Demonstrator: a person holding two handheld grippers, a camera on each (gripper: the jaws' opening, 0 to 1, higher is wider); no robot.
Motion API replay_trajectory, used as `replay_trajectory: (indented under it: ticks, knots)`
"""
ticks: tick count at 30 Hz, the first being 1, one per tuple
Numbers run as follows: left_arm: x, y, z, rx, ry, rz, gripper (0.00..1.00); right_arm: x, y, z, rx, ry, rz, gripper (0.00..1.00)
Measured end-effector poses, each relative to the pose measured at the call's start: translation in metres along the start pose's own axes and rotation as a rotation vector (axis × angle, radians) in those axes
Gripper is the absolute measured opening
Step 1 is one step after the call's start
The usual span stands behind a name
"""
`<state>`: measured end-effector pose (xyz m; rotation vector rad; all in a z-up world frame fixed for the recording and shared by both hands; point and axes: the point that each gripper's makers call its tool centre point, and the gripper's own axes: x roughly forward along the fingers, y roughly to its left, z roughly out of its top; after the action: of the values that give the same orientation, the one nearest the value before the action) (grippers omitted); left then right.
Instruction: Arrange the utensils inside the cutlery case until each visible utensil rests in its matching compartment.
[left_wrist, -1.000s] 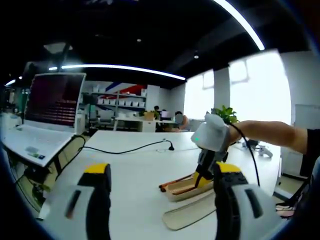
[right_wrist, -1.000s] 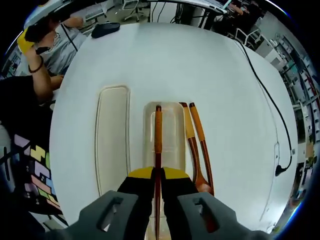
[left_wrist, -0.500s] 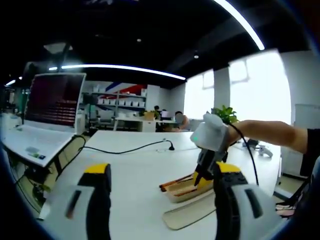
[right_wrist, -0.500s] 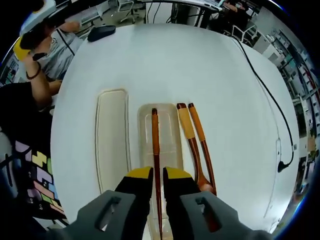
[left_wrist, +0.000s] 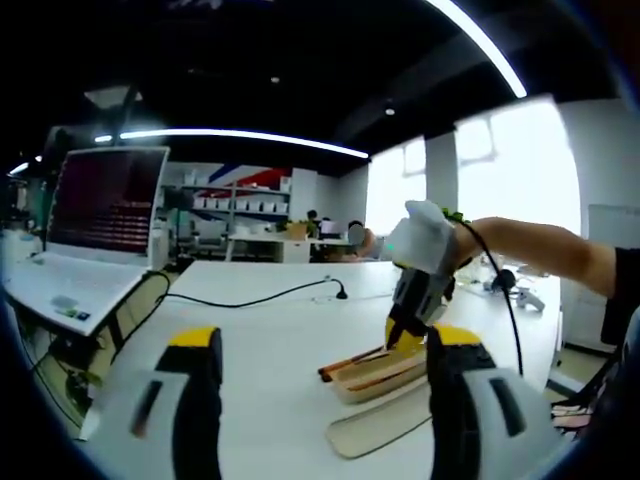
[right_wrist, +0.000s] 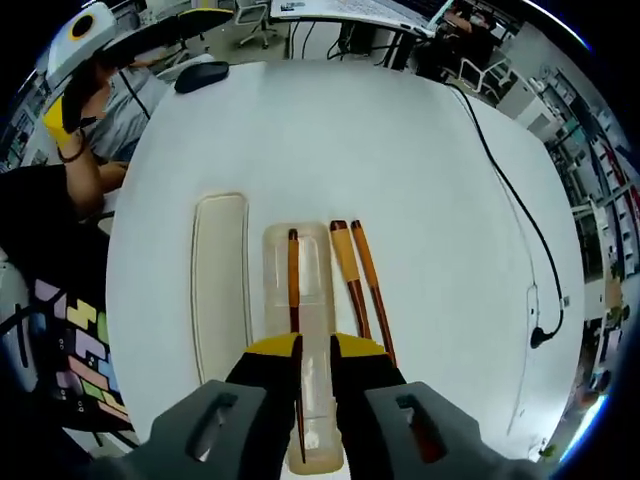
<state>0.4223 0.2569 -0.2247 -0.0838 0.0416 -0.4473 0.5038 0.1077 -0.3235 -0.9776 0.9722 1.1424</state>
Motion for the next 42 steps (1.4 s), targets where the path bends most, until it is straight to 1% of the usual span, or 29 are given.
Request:
replay_trajectory:
  ticks: [2, 5, 6, 9, 11, 14, 16, 19, 23, 27, 28, 38, 42]
  knots:
    - [0.0, 0.0, -0.001, -0.001, 0.001, 0.001, 0.89, -0.001, 0.001, 0.002, 0.002, -0.027, -0.009, 0.12]
    - [0.0, 0.001, -0.001, -0.003, 0.002, 0.002, 0.89, 0.002, 0.004, -0.001, -0.006, -0.032, -0.002, 0.12]
    - [0.0, 0.001, -0.001, -0.002, 0.002, 0.002, 0.89, 0.004, 0.003, -0.003, -0.005, -0.034, -0.012, 0.12]
    - [-0.001, 0.003, 0.001, -0.003, -0.002, 0.001, 0.89, 0.009, -0.005, -0.009, -0.006, -0.027, -0.025, 0.13]
    - [-0.001, 0.005, 0.001, -0.004, -0.002, 0.004, 0.89, 0.013, -0.01, -0.013, 0.025, -0.023, -0.029, 0.13]
    - [-0.002, 0.005, 0.001, 0.002, 0.004, 0.0, 0.89, 0.021, -0.013, -0.021, 0.032, -0.019, -0.038, 0.13]
    - [-0.002, 0.006, 0.001, -0.003, 0.003, -0.005, 0.89, 0.026, -0.025, -0.02, 0.009, -0.018, -0.038, 0.14]
    - [-0.002, 0.01, 0.001, -0.007, 0.003, 0.003, 0.88, 0.033, -0.027, -0.024, -0.006, -0.008, -0.047, 0.14]
    - [-0.001, 0.011, 0.0, -0.004, 0.011, 0.004, 0.88, 0.038, -0.031, -0.023, -0.027, -0.006, -0.067, 0.14]
    - [-0.001, 0.009, 0.0, -0.001, 0.01, 0.001, 0.88, 0.041, -0.033, -0.023, -0.091, 0.006, -0.083, 0.15]
    - [-0.001, 0.009, 0.0, -0.001, 0.011, 0.0, 0.88, 0.041, -0.033, -0.023, -0.096, 0.009, -0.085, 0.16]
    - [0.002, 0.006, -0.001, 0.0, 0.013, -0.008, 0.88, 0.054, -0.041, -0.025, -0.074, 0.023, -0.076, 0.16]
    - [0.0, 0.007, 0.0, 0.007, 0.013, -0.003, 0.88, 0.057, -0.039, -0.027, -0.095, 0.035, -0.063, 0.15]
